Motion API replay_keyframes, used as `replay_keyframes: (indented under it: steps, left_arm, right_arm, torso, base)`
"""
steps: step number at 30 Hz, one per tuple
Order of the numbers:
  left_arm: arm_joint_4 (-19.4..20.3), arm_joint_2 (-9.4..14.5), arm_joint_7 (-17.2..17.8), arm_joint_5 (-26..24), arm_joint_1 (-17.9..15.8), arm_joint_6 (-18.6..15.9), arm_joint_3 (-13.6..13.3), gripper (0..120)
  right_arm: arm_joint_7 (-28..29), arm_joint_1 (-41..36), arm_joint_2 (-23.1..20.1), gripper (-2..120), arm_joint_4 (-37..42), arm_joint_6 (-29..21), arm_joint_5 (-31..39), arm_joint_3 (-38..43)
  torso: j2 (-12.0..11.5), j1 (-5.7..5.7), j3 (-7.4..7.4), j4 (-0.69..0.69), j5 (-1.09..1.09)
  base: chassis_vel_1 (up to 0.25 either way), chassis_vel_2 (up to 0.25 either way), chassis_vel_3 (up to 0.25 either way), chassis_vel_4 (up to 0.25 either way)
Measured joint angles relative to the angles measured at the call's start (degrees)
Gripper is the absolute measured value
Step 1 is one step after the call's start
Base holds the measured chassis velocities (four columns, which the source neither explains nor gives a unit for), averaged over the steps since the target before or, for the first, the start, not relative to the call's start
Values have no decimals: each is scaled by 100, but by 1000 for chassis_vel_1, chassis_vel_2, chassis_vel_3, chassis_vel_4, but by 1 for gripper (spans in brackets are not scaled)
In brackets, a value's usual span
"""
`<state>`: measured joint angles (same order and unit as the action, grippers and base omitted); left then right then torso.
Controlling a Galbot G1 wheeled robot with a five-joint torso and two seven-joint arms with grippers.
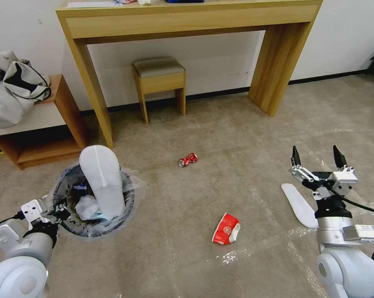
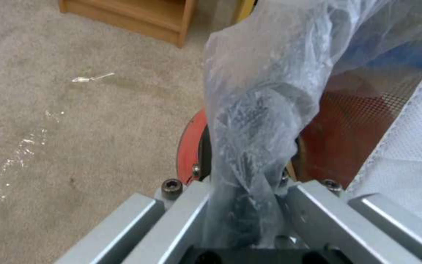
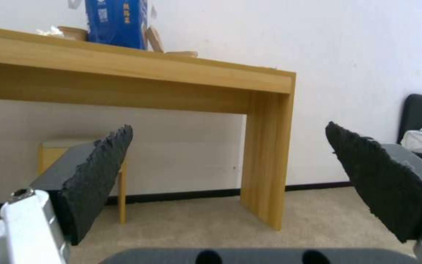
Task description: Pick up the trash bin and place the garbage on the floor into it.
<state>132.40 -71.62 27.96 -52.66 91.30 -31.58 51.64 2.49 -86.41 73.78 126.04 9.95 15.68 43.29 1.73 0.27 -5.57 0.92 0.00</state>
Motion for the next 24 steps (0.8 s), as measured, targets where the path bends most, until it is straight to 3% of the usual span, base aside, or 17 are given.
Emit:
replay_keyframes:
  steps: [24]
  left_arm:
    - [-61, -25, 3, 16, -14, 24, 23, 0]
  right_arm:
    - [-29, 103, -59, 100, -174, 155, -9, -111]
  torso:
    - [-2, 1, -1, 0, 0]
  base:
    - [-77, 77, 70, -70]
